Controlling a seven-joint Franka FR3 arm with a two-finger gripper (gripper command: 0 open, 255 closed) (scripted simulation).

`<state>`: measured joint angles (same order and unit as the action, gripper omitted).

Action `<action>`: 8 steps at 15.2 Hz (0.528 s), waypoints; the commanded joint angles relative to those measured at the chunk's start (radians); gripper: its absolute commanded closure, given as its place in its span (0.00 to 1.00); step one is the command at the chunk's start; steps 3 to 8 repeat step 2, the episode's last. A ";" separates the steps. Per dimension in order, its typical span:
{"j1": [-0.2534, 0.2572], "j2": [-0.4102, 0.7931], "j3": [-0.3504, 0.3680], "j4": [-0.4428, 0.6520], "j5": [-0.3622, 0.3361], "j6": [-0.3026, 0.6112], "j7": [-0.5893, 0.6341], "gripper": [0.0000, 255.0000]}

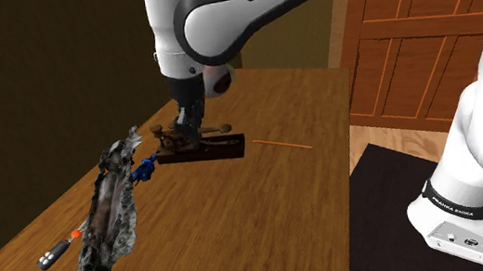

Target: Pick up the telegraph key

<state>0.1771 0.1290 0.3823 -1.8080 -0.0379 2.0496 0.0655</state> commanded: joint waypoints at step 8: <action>-0.001 -0.005 0.000 0.007 0.002 -0.012 -0.002 1.00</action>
